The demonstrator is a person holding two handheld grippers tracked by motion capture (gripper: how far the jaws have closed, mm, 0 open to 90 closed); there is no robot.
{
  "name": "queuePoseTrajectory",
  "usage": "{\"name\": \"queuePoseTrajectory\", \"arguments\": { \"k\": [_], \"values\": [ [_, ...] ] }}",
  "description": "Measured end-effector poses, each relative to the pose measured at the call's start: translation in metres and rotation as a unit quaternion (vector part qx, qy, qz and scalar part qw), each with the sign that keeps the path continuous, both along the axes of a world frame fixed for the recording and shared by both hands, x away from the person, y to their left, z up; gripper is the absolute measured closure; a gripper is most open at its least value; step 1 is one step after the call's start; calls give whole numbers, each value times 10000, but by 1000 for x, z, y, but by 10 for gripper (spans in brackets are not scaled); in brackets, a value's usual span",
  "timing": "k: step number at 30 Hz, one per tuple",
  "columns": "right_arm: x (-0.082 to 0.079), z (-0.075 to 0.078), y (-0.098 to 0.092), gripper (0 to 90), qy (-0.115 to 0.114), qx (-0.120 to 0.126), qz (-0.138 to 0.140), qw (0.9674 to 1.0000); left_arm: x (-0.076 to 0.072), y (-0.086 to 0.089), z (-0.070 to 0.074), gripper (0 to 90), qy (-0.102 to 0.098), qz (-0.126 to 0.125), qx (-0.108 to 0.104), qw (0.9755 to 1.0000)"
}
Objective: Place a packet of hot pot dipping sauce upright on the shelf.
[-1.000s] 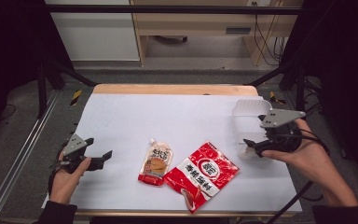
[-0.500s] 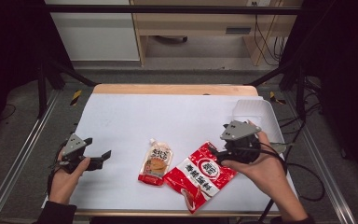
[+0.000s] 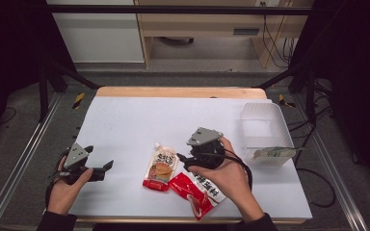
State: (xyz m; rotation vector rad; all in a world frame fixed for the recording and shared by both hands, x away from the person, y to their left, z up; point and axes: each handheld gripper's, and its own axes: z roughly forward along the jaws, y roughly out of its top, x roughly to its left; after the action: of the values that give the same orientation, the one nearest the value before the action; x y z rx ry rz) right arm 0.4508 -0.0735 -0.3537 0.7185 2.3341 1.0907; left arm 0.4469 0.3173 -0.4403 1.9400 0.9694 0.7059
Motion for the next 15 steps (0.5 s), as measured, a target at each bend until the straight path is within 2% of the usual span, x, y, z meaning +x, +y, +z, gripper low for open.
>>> {"name": "queuePoseTrajectory", "arguments": {
  "k": [7, 10, 15],
  "values": [
    [22, -19, 27, 259, 172, -78, -79, 9998, 0, 4, 1, 67, -80, 173, 36, 9998],
    [30, -27, 36, 259, 305, -74, -136, 9994, 0, 6, 2, 67, -97, 211, -2, 9997],
    [43, -37, 45, 273, 419, -124, -182, 9989, 3, 5, 1, 67, -61, 215, 88, 9997]
  ]
}}
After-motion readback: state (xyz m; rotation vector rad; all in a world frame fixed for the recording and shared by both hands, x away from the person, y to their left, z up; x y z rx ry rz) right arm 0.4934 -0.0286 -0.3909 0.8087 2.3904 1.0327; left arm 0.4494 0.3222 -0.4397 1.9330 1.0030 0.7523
